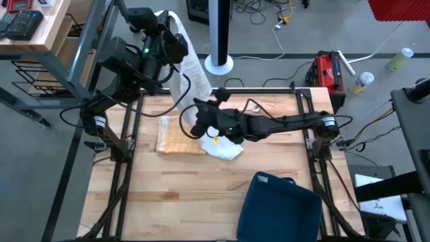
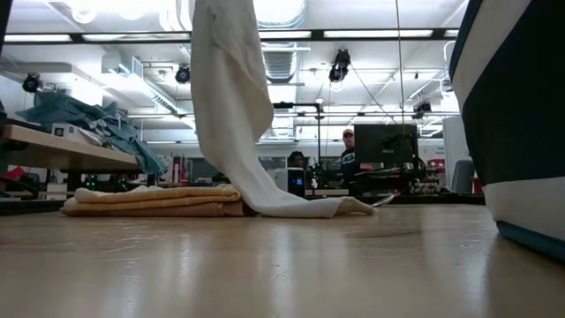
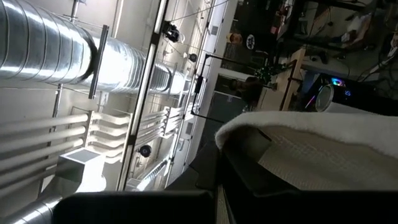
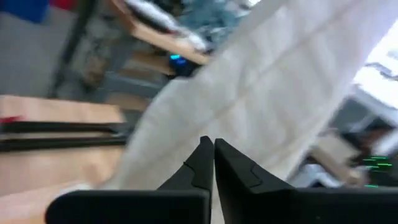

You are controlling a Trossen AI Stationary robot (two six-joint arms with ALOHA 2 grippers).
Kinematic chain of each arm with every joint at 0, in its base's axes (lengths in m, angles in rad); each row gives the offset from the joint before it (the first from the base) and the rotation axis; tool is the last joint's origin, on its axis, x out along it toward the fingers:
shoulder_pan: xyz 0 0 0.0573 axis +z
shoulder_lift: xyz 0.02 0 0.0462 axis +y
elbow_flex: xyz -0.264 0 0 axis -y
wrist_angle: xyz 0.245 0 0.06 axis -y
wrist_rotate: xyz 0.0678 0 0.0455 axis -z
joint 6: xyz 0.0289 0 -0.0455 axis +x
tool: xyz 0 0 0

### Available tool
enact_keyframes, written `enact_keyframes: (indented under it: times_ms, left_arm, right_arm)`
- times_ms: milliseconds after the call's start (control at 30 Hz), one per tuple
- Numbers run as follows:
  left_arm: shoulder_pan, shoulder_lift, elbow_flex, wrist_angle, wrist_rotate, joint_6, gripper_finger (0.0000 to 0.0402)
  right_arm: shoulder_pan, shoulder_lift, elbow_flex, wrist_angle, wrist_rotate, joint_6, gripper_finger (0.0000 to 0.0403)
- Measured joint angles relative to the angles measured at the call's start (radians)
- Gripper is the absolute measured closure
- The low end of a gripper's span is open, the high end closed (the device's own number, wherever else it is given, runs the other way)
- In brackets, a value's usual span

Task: Fold towel
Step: Fold the white towel

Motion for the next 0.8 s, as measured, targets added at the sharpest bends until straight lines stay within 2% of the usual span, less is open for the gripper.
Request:
enact_keyframes:
  times_ms: [133, 167, 300, 533, 667, 800]
  left_arm:
    - [0.000, -0.003, 0.000, 0.001, -0.001, 0.001, 0.0401]
    - [0.000, -0.003, 0.000, -0.001, -0.001, 0.001, 0.0401]
    - [0.000, -0.003, 0.000, -0.014, -0.001, 0.000, 0.0401]
    - [0.000, -0.002, 0.000, -0.026, -0.001, -0.014, 0.0401]
    - [0.000, -0.002, 0.000, -0.028, -0.001, -0.023, 0.0401]
    - [0.000, -0.002, 0.000, -0.035, -0.001, -0.042, 0.0401]
  right_arm:
    - [0.002, 0.000, -0.004, -0.093, -0.201, 0.124, 0.0364]
    - [0.005, 0.003, -0.005, -0.098, -0.225, 0.133, 0.0353]
    - [0.009, 0.024, -0.003, -0.087, -0.122, 0.126, 0.0304]
    - [0.007, 0.111, 0.013, 0.022, -0.108, 0.124, 0.0220]
    - [-0.018, 0.183, 0.078, 0.047, -0.047, 0.092, 0.0193]
    - [-0.031, 0.269, 0.177, 0.047, 0.079, 0.032, 0.0187]
